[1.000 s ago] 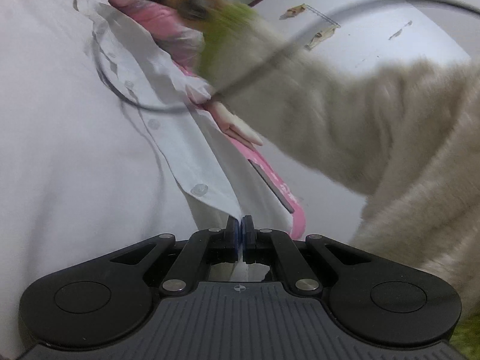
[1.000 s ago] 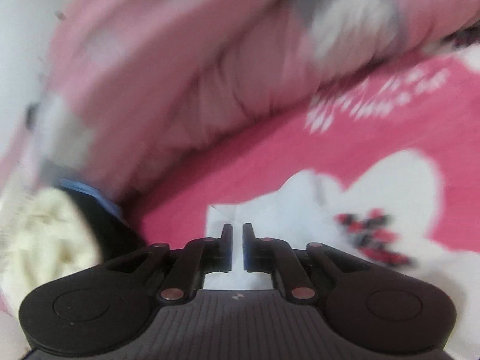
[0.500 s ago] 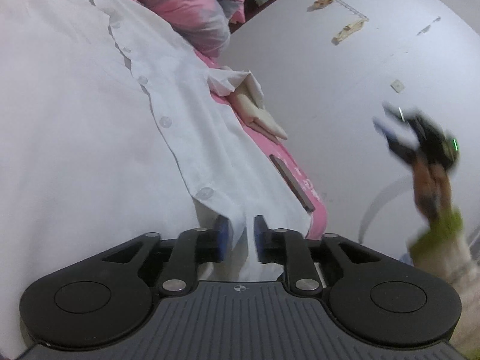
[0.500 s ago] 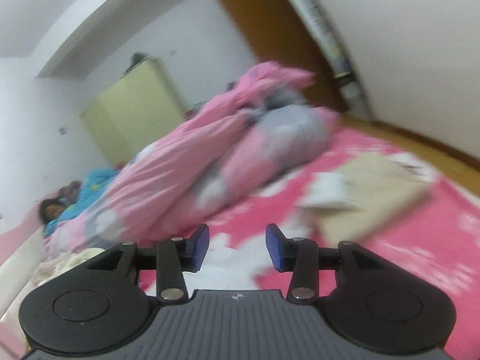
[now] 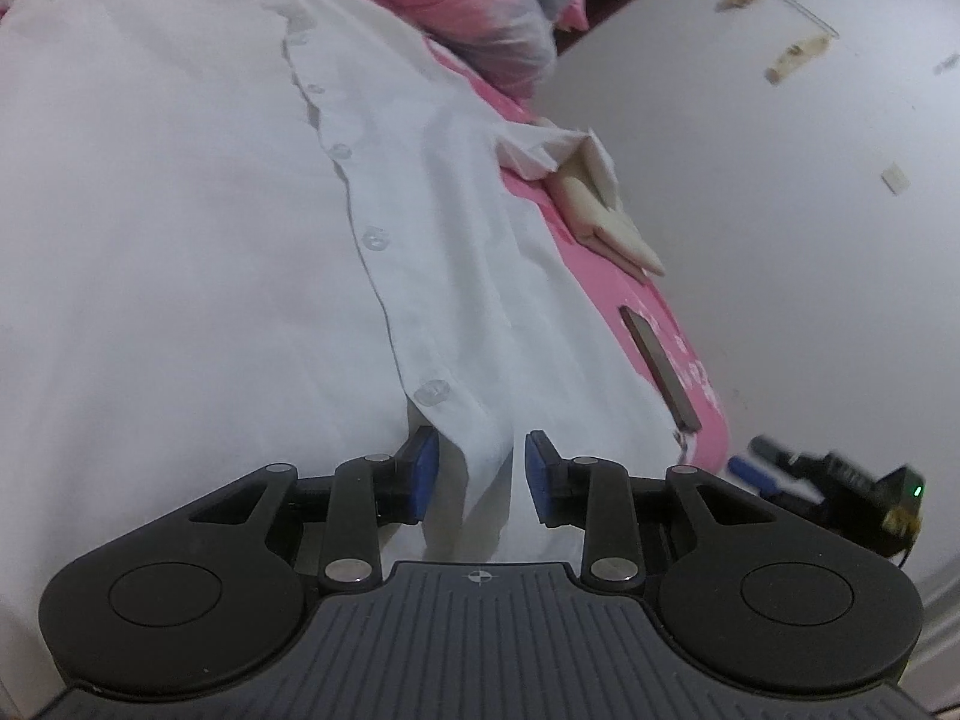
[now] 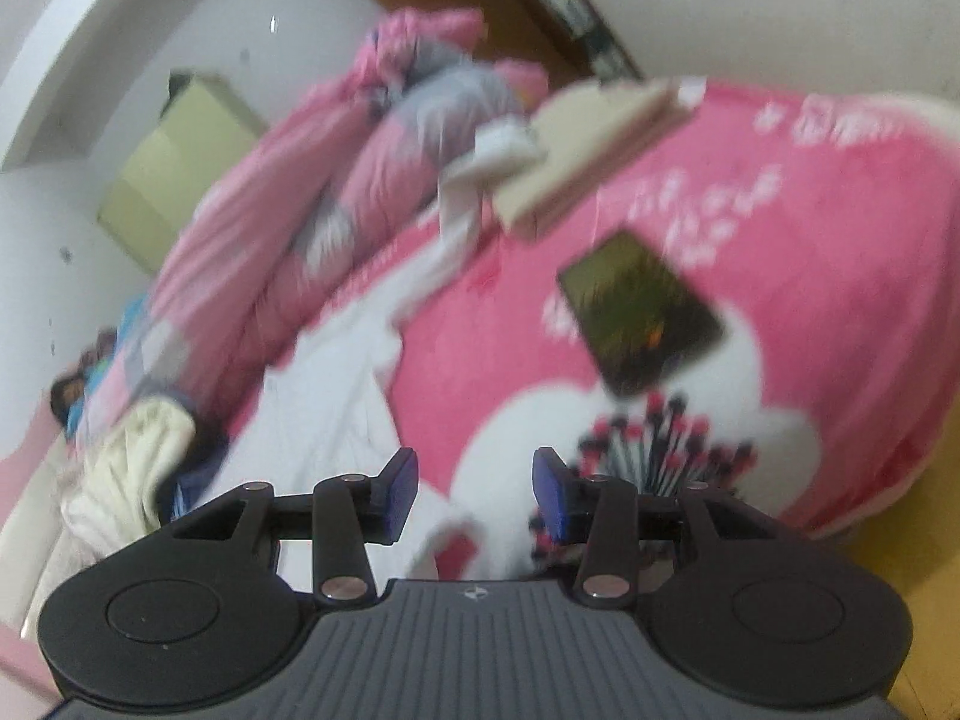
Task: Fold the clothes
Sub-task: 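Open both grippers and lift them off the white shirt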
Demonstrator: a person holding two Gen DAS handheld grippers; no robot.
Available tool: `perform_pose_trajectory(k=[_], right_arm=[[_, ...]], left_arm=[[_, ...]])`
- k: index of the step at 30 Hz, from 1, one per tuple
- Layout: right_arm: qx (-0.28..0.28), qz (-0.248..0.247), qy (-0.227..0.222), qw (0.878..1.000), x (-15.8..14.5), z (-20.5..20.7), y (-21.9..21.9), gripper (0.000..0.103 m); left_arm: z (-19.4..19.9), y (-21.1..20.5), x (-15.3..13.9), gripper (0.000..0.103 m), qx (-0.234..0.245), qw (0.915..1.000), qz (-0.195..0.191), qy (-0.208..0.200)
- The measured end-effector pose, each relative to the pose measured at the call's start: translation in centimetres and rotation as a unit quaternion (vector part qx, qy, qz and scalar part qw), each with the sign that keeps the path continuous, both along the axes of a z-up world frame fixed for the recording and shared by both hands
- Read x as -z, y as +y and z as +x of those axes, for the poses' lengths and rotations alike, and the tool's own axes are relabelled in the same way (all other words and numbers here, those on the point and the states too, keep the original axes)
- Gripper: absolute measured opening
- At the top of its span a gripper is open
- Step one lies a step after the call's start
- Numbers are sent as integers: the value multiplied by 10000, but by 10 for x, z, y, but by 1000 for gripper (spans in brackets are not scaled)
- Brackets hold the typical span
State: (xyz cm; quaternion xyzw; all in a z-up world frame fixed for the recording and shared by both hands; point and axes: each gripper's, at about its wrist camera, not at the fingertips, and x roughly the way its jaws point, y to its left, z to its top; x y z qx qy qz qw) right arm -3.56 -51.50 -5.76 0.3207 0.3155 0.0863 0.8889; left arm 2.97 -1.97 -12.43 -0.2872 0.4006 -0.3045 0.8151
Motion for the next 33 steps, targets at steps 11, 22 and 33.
perform_pose_trajectory(k=[11, 22, 33], right_arm=[[-1258, -1747, -549, 9750, 11, 1, 49, 40], [-1788, -2476, -900, 9480, 17, 6, 72, 39], [-1586, -2105, -785, 9614, 26, 20, 63, 39]], left_arm=[[7, -4, -11, 31, -357, 9992, 157, 108], [12, -6, -13, 31, -434, 9984, 305, 183], [15, -8, -13, 31, -424, 9982, 374, 201]])
